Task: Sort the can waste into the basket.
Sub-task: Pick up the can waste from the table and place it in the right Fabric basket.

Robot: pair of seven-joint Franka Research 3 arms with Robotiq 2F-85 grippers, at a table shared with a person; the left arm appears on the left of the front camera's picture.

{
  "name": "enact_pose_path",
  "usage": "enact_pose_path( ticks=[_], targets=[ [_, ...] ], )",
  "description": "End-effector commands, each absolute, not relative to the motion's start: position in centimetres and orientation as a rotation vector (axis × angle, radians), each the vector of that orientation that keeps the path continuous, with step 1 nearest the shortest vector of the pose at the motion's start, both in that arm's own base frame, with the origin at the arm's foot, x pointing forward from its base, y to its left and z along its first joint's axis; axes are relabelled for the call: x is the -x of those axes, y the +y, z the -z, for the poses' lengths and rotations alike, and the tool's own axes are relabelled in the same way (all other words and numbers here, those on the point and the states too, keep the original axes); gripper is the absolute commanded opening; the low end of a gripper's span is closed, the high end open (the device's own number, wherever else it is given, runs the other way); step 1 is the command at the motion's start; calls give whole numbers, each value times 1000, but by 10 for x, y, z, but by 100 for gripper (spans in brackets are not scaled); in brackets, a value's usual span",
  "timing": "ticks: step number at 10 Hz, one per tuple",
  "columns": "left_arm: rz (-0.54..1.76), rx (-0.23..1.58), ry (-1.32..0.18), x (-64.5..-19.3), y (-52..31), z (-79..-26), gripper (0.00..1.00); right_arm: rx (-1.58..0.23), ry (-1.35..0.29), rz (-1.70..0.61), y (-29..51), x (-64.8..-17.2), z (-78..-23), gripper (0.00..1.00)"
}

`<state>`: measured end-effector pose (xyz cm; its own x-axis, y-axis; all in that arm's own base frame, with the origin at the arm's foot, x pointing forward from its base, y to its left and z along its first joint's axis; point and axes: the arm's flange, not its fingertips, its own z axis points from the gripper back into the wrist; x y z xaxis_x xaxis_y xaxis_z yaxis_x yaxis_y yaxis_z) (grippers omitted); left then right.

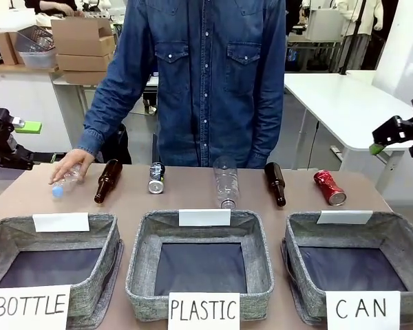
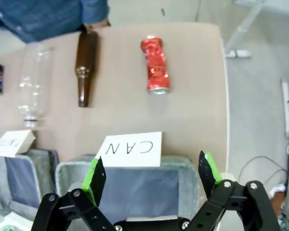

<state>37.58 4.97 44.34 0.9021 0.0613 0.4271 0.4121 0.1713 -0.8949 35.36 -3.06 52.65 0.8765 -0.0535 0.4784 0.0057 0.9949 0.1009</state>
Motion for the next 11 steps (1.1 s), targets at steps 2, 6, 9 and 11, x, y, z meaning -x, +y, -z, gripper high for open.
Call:
enact_pose_path(
  ticks=[2, 6, 9, 11],
  targets=[
    [279, 1402, -434, -377, 48, -445, 100, -6, -493, 84, -40, -380, -530, 100],
    [279, 1402, -434, -377, 48, -445, 100, -51, -349, 25, -57, -476, -480, 100],
    [279, 1402, -434, -377, 48, -445, 100, -41, -229, 34, -64, -544, -406, 100],
    [279, 1402, -434, -377, 48, -445, 100, -105, -210, 7, -60, -580, -361, 100]
  ],
)
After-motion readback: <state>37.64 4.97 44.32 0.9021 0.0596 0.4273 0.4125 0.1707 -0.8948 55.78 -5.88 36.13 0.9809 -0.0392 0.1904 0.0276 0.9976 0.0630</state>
